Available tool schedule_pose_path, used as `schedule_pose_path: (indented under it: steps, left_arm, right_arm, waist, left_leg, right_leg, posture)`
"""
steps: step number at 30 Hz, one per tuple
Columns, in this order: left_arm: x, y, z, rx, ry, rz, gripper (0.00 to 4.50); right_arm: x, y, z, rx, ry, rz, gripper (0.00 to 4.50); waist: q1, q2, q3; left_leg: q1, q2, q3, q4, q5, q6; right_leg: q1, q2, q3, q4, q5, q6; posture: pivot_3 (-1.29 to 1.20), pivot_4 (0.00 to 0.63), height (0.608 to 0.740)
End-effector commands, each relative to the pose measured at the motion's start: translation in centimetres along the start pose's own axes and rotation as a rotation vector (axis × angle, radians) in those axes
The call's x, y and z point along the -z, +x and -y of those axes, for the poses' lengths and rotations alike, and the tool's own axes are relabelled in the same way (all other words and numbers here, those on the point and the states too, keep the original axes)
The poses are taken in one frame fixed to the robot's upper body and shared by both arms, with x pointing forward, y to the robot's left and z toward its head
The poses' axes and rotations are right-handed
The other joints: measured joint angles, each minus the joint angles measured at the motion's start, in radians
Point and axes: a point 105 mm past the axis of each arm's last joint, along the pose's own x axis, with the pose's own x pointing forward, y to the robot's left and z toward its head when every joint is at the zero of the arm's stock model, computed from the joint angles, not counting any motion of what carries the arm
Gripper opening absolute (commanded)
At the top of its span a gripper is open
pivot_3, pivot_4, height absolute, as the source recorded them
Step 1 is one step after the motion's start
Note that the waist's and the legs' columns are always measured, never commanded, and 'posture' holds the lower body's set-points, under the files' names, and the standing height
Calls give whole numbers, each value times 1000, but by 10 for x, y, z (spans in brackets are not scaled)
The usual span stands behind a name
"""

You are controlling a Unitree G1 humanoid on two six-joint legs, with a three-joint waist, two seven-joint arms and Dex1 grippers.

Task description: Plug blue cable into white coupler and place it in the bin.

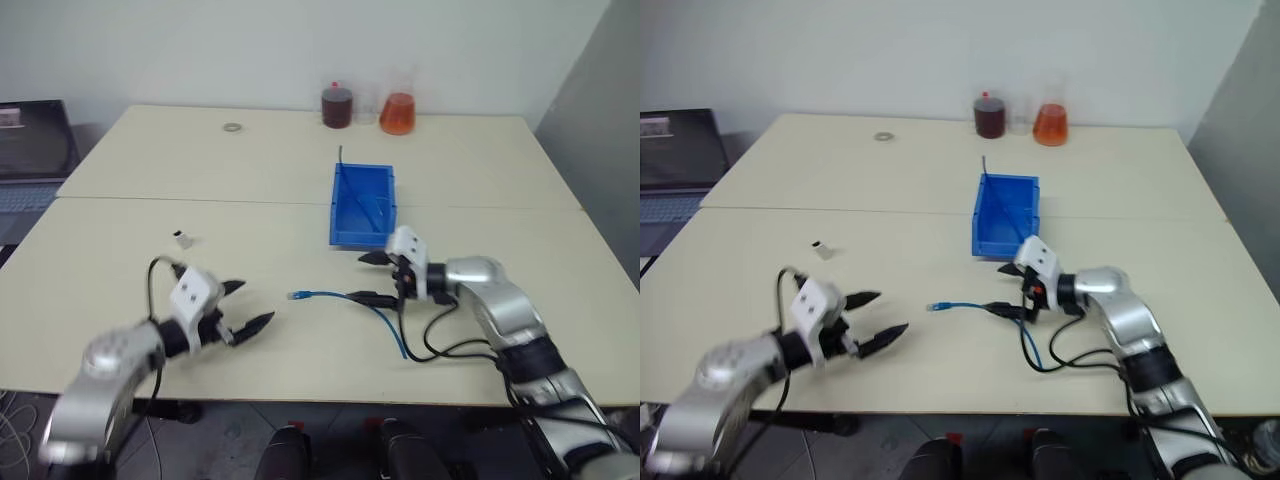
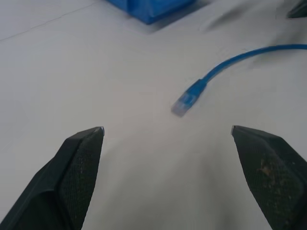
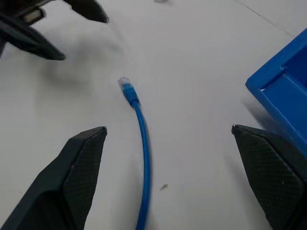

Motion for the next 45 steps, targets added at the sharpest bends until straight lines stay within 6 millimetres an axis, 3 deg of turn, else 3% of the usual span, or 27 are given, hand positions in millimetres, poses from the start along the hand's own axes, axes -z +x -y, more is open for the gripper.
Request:
schedule_pose_path:
  steps: [1, 7, 15, 26, 33, 37, 42, 45]
  left_arm:
    - [2, 23, 4, 218, 113, -4, 4500]
    - [6, 43, 2, 407, 186, -23, 4500]
    - [13, 48, 4, 489, 225, -42, 4500]
    - [28, 50, 9, 509, 186, -67, 2274]
    - [39, 40, 8, 512, 172, -108, 779]
    - [42, 37, 8, 497, 157, -108, 243]
    - [25, 50, 8, 403, 98, -41, 243]
    - [-27, 65, 10, 326, 2, 113, 243]
  right_arm:
    - [-12, -22, 2, 71, -22, 23, 4441]
    - [-11, -34, 2, 176, 21, 29, 4441]
    - [-8, -43, -3, 248, 45, 22, 4441]
    - [-4, -44, -1, 268, 56, 11, 4500]
    - [-6, -46, 5, 274, 46, 11, 4500]
    - [-6, -45, 3, 268, 42, 12, 4500]
    - [-14, -43, 3, 288, 57, 47, 4500]
    - [-44, -49, 6, 332, 118, 168, 4500]
  waist:
    - [-7, 1, 0]
    - [-31, 0, 0]
    - [-29, 0, -1]
    - [-27, 0, -1]
    - [-28, 0, -1]
    - [-33, 0, -1]
    - [-36, 0, -1]
    - [-30, -1, 0]
  left_leg:
    - [1, 0, 2, 0, 0, 0]
    - [0, 0, 6, 0, 0, 0]
    - [-9, 0, 4, 1, 0, 0]
    - [-9, 0, 4, 2, 0, 0]
    - [-6, -1, 5, 3, 0, 0]
    - [-3, -1, 5, 3, 0, 0]
    - [0, 0, 5, 3, 0, 1]
    - [0, 0, 4, 3, 0, 0]
  right_leg:
    - [0, 0, 2, -1, 0, 0]
    - [-2, 0, 6, 0, 2, -2]
    - [-10, 0, 5, 3, 2, -2]
    - [-9, 0, 5, 4, 2, -2]
    - [-9, 0, 6, 9, 1, 0]
    - [-8, 1, 7, 13, 0, 2]
    - [-7, 1, 7, 15, -1, 1]
    - [-7, 1, 7, 16, -1, 2]
  posture:
    - [0, 150, 740]
    - [0, 150, 740]
    - [0, 150, 740]
    - [0, 150, 740]
    - [0, 150, 740]
    - [0, 150, 740]
    - [0, 150, 740]
    - [0, 150, 740]
